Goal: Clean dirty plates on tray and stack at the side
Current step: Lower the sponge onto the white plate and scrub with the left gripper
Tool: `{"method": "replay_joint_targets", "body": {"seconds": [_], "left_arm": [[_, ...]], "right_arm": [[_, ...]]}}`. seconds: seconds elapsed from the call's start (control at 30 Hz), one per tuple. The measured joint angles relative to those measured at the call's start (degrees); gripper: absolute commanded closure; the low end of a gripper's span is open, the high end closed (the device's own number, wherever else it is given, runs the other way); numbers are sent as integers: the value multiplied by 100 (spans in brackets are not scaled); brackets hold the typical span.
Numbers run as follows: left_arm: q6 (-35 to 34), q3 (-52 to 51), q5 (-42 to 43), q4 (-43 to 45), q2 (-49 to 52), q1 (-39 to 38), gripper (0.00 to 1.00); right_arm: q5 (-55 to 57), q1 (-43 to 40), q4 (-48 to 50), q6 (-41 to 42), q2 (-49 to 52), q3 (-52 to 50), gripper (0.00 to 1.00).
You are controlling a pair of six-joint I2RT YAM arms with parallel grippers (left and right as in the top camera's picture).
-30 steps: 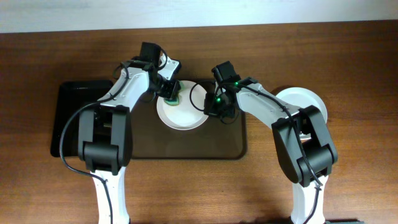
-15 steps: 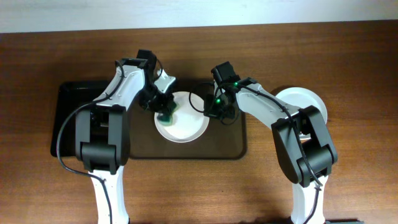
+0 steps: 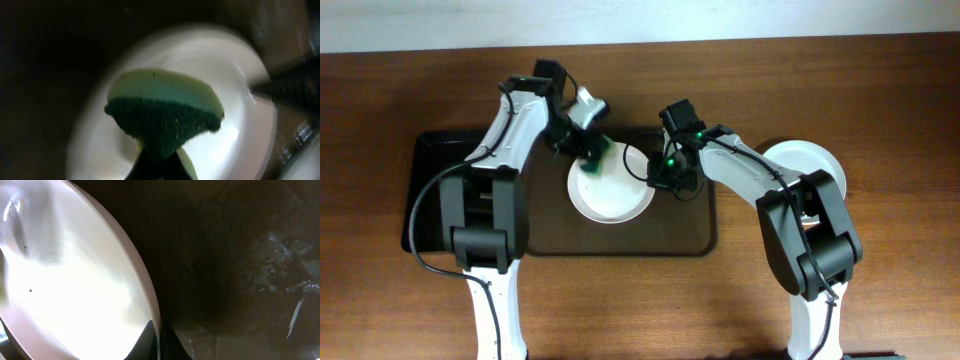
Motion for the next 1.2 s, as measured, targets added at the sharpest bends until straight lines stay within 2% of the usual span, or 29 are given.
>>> {"method": "replay_joint_targets", "body": {"seconds": [0.07, 0.17, 0.4, 0.7, 0.93, 1.2], "left_arm": [[-481, 52, -258, 313, 0, 70, 100], [-798, 52, -422, 407, 11, 127, 100], [-1058, 52, -859, 214, 92, -166, 100], [-1084, -39, -2339, -529, 101, -682, 100], [-1130, -103, -2704, -1158, 103, -702, 100], [-2059, 109, -3602, -1537, 175, -798, 99]], "right_arm": [[0, 0, 0, 4, 0, 0, 96], [0, 0, 0, 4, 0, 0, 96], [0, 0, -4, 4, 0, 0, 96], [-22, 0, -22, -37, 0, 0, 96], [-153, 70, -17, -116, 0, 0, 96], [-304, 125, 42, -122, 0, 0, 96]]}}
